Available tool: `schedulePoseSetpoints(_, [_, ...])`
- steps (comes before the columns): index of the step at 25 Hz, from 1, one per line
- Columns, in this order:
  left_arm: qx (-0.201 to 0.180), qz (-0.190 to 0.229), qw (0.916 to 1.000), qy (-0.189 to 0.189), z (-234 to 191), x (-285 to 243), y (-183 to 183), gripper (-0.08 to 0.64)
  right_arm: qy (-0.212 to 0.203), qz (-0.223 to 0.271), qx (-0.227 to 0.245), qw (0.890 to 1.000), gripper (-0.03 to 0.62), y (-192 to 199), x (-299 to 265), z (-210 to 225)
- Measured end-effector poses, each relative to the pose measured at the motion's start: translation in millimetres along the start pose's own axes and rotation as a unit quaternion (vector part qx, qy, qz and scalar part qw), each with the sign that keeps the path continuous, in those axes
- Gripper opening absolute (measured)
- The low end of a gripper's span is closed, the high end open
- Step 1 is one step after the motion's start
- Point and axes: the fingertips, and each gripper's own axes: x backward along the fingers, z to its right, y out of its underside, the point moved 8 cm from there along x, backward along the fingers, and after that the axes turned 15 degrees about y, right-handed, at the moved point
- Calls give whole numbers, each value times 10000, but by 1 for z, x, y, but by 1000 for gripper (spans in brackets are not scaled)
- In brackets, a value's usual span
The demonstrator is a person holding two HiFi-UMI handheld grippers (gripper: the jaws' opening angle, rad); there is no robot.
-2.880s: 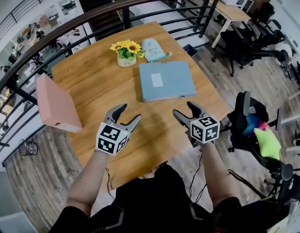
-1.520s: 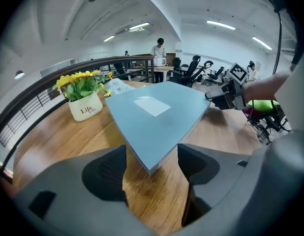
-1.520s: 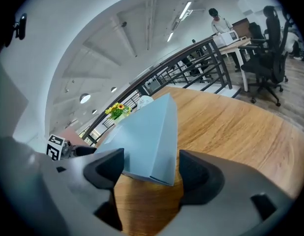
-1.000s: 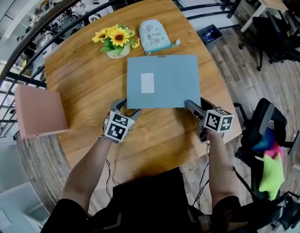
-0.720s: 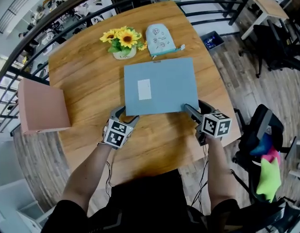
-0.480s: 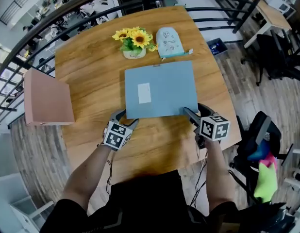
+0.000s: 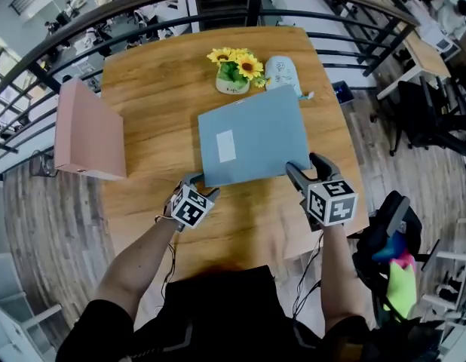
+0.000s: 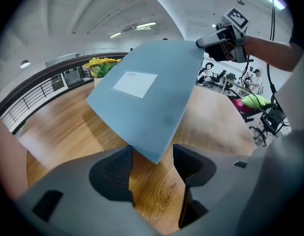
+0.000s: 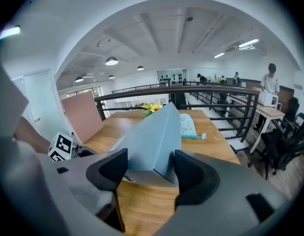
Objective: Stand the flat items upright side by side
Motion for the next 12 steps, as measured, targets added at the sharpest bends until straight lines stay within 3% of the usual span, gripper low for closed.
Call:
schedulePoseSetpoints(8, [-114,-574,9978,299,-9,2,11,272,104,505,1057,9931,295,-49,33,-59])
schedulePoseSetpoints(12, [-8,-632,9969,462,-11,2,14,287,66,680,1532,9858,284,-68,45,-87])
